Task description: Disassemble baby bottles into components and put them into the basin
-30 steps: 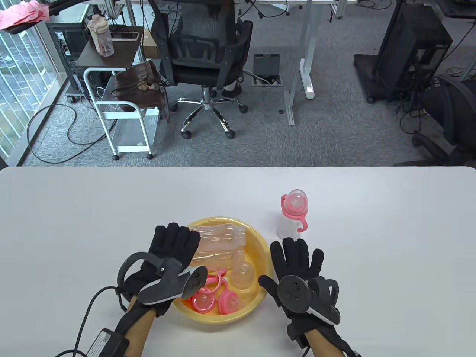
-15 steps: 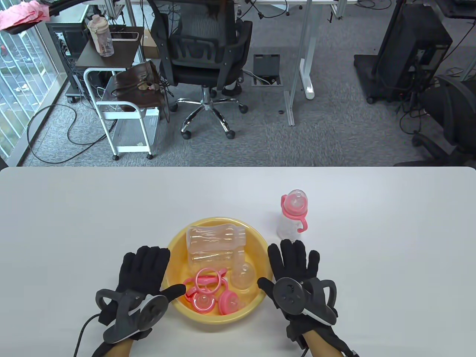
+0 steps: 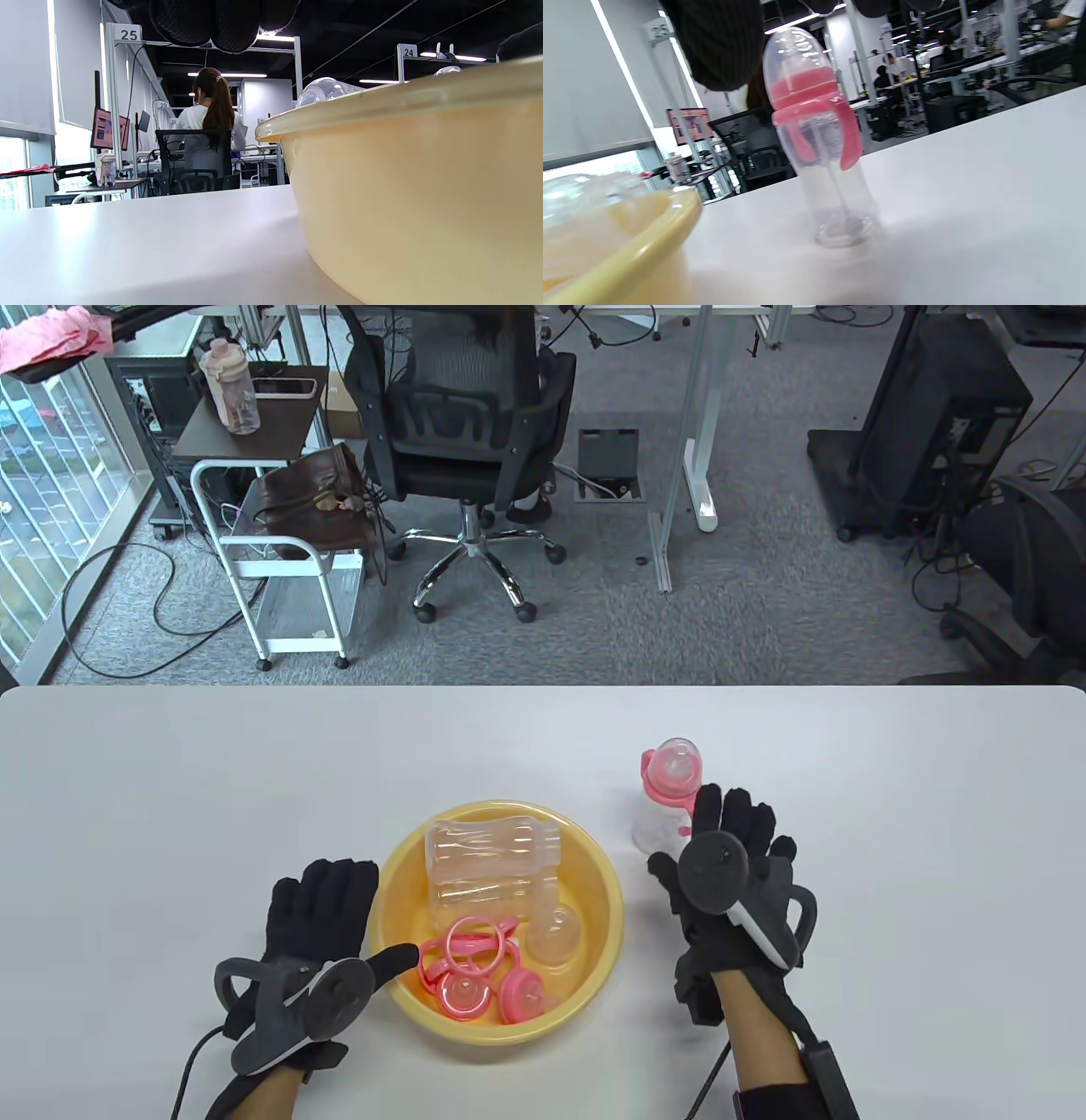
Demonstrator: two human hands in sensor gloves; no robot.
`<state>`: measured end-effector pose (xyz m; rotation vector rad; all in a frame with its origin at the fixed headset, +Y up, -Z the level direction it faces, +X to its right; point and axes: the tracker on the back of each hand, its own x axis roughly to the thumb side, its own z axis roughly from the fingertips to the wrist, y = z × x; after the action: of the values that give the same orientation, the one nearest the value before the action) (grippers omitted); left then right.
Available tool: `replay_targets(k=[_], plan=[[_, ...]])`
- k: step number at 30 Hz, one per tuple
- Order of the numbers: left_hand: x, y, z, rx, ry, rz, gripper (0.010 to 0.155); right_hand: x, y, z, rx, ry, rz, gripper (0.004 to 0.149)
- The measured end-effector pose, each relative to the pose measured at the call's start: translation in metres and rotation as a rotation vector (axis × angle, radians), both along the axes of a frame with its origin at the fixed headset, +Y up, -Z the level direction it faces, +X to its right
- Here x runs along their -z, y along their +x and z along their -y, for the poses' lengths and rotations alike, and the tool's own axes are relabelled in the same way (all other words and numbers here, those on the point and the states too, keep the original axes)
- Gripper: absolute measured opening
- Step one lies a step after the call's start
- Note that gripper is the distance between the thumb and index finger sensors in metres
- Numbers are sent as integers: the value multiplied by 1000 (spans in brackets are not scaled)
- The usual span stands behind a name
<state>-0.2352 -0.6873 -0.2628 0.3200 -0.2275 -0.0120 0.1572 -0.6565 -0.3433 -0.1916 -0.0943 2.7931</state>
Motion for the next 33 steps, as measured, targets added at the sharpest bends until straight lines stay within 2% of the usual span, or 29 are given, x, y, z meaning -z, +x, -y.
replay_targets(k=[3, 5, 10, 14, 19, 22, 24, 27, 29, 33], plan=[[0, 3, -1, 16, 7, 3, 96, 25, 5, 7, 11, -60, 67, 86], [0, 4, -1, 26, 8, 3, 95, 38, 4, 14, -49, -98, 94, 82], [1, 2, -1, 35, 10, -4, 94, 55, 3, 30, -28, -126, 181, 68], [1, 1, -1, 27, 16, -9, 94, 56, 8, 35, 27, -55, 203, 46], [1, 0, -1, 28, 28, -7, 94, 44, 18, 33, 51, -39, 208, 41], [1, 0, -1, 23, 34, -5, 94, 33, 23, 23, 61, 25, 189, 41], [0, 2, -1, 30, 44, 5, 93, 24, 23, 7, 95, 78, 165, 40], [-4, 7, -4, 67, 91, 57, 91, 11, 15, -25, 152, 161, 44, 41], [-9, 12, -7, 78, 117, 79, 91, -1, 1, -45, 200, 211, -103, 41], [-17, 19, -10, 84, 143, 150, 92, -24, -30, -60, 264, 250, -356, 41]])
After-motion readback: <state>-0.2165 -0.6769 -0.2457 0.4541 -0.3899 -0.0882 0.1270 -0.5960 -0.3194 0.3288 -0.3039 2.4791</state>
